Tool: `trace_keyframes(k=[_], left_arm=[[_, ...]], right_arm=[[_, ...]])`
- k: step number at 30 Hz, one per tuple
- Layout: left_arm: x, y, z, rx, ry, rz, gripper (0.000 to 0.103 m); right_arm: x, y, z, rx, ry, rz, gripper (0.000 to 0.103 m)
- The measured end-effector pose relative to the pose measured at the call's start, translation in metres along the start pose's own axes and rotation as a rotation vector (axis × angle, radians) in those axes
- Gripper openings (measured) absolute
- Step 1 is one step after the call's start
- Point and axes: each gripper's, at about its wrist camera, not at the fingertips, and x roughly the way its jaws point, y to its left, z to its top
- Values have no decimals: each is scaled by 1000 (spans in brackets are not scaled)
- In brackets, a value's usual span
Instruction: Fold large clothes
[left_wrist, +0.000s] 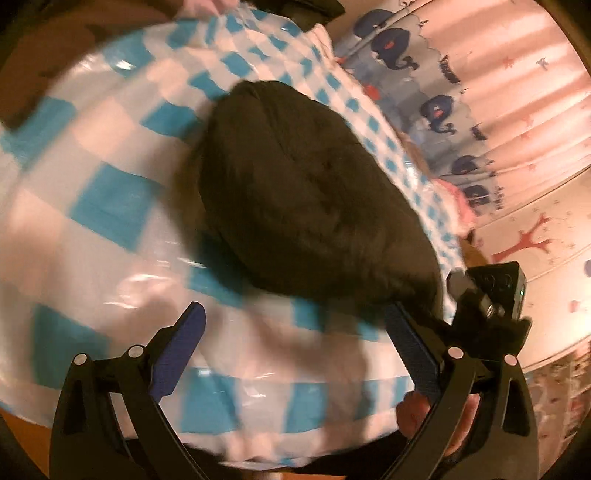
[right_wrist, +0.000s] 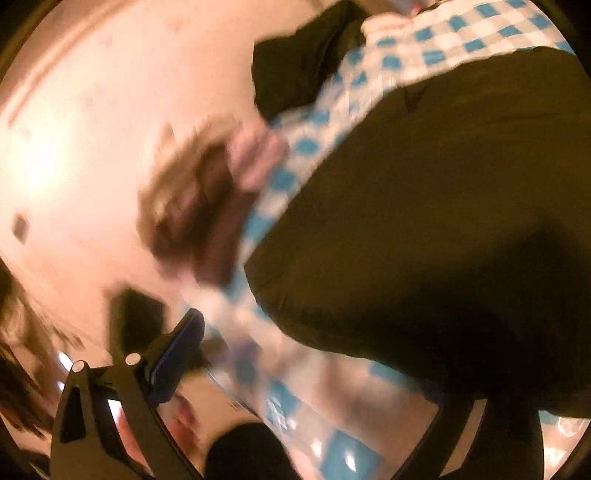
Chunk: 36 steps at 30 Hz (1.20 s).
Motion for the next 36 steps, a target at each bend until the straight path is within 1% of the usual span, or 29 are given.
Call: trace_keyframes(k=[3, 5, 8, 9, 10, 12, 13, 14, 16, 18, 20, 22, 23, 25, 28, 30, 31, 34, 36], left_arm=[[21, -3, 3, -72, 15, -94, 94], [35, -3, 5, -128, -3, -129, 94], [59, 11, 11, -274, -17, -194, 94], [62, 14, 13, -302, -30, -186, 94], [67, 18, 17, -327, -57, -161, 94], [71, 25, 24, -370, -89, -129, 94], [75, 29, 27, -396, -100, -127, 94], [78, 30, 30, -404, -101, -128, 94], [83, 26, 32, -375, -97, -103, 94], [90, 14, 32, -314, -94, -53, 94], [96, 4, 30, -260, -97, -13, 94], [98, -2, 29, -225, -108, 11, 94], [99, -3, 29, -211, -115, 17, 94], [97, -2, 34, -199, -125, 17, 94], [99, -4, 37, -178, -125, 29, 94], [97, 1, 43, -177, -125, 24, 94], [98, 3, 46, -182, -124, 19, 94], [94, 10, 45, -193, -123, 6, 94], [95, 11, 43, -190, -122, 5, 94]], right_arm=[[-3, 2, 4, -2, -7, -9, 97], [-4, 0, 4, -3, -5, -9, 97], [-4, -4, 3, -4, 5, -11, 97], [-6, -6, -1, -2, 12, -14, 97], [-9, -7, -10, 1, 20, -21, 97], [-25, -14, -28, 10, 39, -65, 97], [-36, -18, -35, 14, 32, -87, 97], [-62, -28, -46, 32, 2, -136, 97], [-103, -49, -56, 86, -61, -192, 97], [-160, -87, -60, 219, -154, -272, 97], [-199, -121, -60, 342, -216, -312, 97], [-221, -148, -57, 429, -234, -327, 97], [-228, -161, -55, 469, -242, -315, 97], [-236, -174, -51, 499, -277, -312, 97], [-249, -194, -45, 571, -390, -262, 97], [-254, -206, -43, 624, -446, -221, 97], [-255, -209, -42, 639, -461, -215, 97], [-252, -215, -36, 665, -452, -219, 97], [-248, -213, -28, 618, -421, -237, 96]])
